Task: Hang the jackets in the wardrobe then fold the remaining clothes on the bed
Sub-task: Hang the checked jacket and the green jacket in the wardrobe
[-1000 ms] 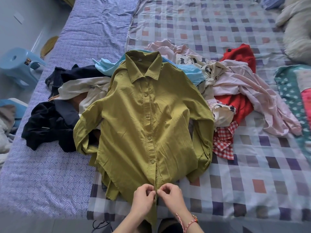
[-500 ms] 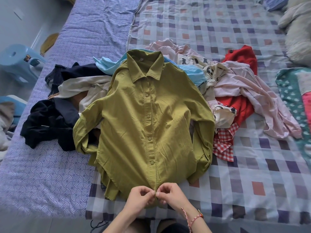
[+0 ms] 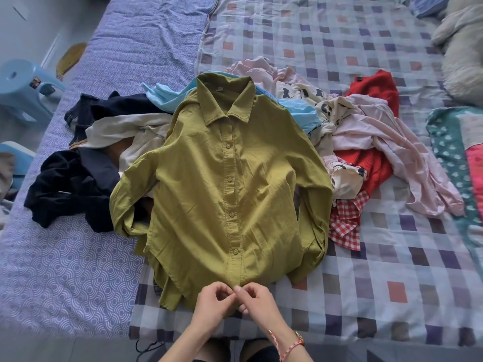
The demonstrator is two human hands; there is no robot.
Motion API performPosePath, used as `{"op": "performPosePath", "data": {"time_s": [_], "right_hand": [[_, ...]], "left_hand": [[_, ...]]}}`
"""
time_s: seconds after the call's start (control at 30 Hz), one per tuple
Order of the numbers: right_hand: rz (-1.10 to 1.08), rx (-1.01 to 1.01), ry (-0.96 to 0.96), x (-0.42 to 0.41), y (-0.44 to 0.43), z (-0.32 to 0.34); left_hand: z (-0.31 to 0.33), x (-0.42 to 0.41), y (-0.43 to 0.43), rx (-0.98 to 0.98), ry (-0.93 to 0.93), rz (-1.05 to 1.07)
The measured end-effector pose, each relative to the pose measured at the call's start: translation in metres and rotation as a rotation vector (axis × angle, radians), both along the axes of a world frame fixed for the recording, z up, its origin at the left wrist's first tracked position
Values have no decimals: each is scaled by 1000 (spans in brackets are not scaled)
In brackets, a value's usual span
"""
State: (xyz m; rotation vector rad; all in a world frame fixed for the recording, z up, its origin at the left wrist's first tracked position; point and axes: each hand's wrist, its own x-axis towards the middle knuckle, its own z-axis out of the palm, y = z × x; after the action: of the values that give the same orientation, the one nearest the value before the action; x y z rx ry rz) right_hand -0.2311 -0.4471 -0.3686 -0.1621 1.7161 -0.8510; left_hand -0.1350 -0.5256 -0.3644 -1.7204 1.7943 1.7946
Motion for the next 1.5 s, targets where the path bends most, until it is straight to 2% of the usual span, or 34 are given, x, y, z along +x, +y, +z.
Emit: {"op": "performPosePath", "data": {"time_s": [0.1, 0.17, 0.3, 0.67, 1.0, 1.27, 1.5], "right_hand": [[-10, 28, 129, 4, -4, 0], [-66, 61, 180, 5, -7, 0], [-160, 93, 209, 8, -10, 2], [-166, 161, 310, 12, -19, 14], [-129, 93, 211, 9, -11, -2], [-361, 145, 21, 5, -17, -5], [-326, 126, -55, 1, -15, -4]], "left_hand": [[3, -5, 3, -176, -57, -59], [5, -7, 7, -225, -63, -73], [2, -9, 10, -249, -75, -42], [-2, -8, 6, -204, -62, -39], [-4, -6, -10, -51, -28, -124], [1, -11, -8, -223, -6, -288], [-2, -9, -2, -251, -6, -272]]}}
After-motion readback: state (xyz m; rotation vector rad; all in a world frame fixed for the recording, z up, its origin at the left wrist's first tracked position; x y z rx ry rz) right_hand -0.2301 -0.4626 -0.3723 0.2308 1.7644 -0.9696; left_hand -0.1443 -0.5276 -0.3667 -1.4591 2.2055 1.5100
